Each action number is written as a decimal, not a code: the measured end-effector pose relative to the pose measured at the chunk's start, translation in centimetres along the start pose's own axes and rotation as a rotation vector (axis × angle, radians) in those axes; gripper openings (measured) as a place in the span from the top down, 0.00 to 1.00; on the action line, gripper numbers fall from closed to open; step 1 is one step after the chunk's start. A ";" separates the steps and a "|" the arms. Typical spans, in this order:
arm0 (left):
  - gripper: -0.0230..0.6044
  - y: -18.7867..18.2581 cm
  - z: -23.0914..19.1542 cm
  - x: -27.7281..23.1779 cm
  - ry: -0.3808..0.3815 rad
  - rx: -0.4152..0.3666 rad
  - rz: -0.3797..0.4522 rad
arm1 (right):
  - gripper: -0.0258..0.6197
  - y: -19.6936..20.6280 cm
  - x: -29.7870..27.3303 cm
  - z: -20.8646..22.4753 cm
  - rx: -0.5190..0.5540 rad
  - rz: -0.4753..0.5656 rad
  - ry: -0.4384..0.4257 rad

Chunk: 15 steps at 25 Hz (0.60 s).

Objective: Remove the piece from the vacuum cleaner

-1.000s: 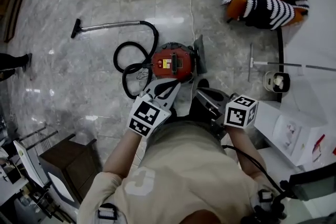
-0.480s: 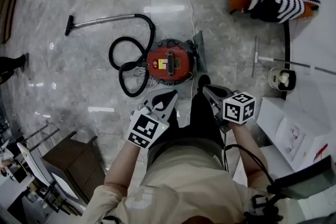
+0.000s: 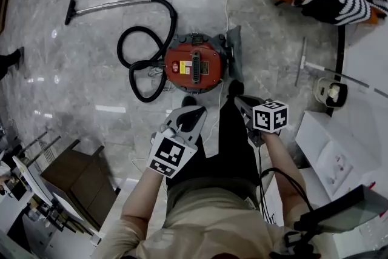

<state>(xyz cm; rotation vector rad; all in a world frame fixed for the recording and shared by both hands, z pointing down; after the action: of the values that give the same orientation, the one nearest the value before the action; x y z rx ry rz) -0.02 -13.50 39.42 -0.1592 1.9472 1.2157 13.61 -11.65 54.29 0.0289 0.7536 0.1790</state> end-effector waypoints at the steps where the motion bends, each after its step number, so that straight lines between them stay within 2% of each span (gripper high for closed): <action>1: 0.96 0.6 -0.4 -0.6 -0.013 0.005 -0.006 | 0.96 0.4 -0.8 1.4 -0.030 -0.005 0.015; 4: 0.96 1.8 -1.4 -1.6 -0.054 0.024 -0.012 | 0.96 1.8 -2.5 5.3 -0.121 -0.007 0.073; 6: 0.96 2.6 -1.9 -2.2 -0.057 0.053 -0.009 | 0.96 2.2 -3.2 6.4 -0.141 -0.001 0.075; 12: 0.96 5.9 -2.6 -5.1 -0.045 0.060 -0.047 | 0.96 3.4 -5.0 7.5 -0.119 -0.031 0.044; 15: 0.96 6.9 -3.5 -7.0 -0.073 0.029 -0.053 | 0.96 2.2 -5.0 8.6 -0.096 0.043 0.076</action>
<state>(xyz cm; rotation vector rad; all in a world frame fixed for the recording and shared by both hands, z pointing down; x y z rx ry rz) -0.83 -14.71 49.76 -0.1487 1.8851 1.1421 15.58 -10.00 64.20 -0.0533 0.8197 0.2588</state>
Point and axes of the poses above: the fingertips, and each gripper's own axes: x backward along the fingers, z to its right, y out of its underside, the point moved 3 cm from there along x, backward along the fingers, and after that the axes turned 9 degrees about -x, right-handed, at the moved point
